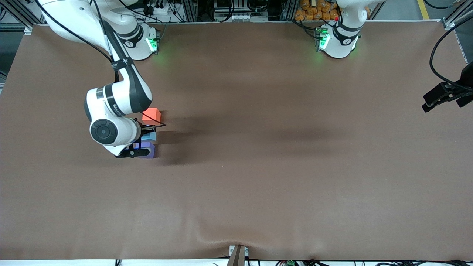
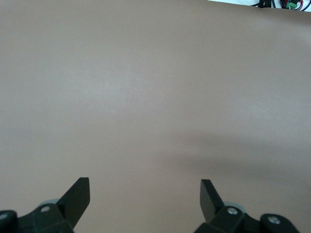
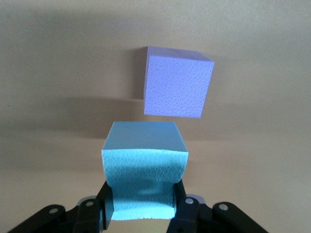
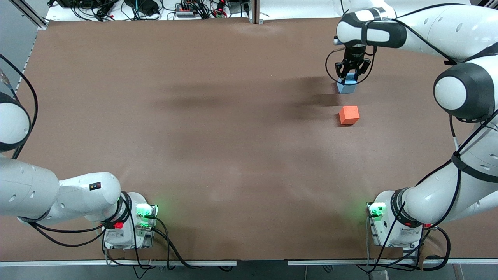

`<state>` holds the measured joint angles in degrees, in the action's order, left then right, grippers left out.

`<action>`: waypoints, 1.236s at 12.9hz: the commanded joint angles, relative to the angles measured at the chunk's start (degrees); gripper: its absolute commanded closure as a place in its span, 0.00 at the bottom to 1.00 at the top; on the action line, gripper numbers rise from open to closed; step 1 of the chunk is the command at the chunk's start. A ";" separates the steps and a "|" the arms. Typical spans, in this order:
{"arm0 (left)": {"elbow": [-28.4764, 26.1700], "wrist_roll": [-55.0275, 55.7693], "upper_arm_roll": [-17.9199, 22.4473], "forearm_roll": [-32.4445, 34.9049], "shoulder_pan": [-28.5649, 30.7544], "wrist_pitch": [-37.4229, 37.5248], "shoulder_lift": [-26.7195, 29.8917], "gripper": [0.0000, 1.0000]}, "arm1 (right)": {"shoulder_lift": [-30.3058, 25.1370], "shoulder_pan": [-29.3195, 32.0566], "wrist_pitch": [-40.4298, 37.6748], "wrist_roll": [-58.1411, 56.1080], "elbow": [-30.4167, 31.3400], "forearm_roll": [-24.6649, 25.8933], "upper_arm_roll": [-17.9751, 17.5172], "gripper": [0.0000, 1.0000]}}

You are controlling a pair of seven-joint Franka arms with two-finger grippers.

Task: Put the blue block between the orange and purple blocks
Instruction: 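Carry the blue cube between the red and purple cubes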

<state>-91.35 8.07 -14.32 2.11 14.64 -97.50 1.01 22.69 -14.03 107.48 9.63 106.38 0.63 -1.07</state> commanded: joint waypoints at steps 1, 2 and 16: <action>2.47 -1.57 -0.35 -2.80 0.66 -0.76 -2.32 0.00 | -3.70 0.85 2.29 -0.58 4.88 1.04 -0.78 0.96; 2.14 -1.66 -0.44 -2.99 0.39 -0.58 -2.33 0.00 | -3.70 0.85 3.25 -0.58 5.76 1.04 -0.78 0.96; 3.45 -2.09 -0.27 -2.29 -0.67 0.12 -3.03 0.00 | -3.27 3.22 16.79 -1.02 14.55 0.86 -0.69 0.97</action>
<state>-88.45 7.00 -14.80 0.19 13.58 -98.98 -3.00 21.24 -12.67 122.68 9.30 118.47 0.86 -0.90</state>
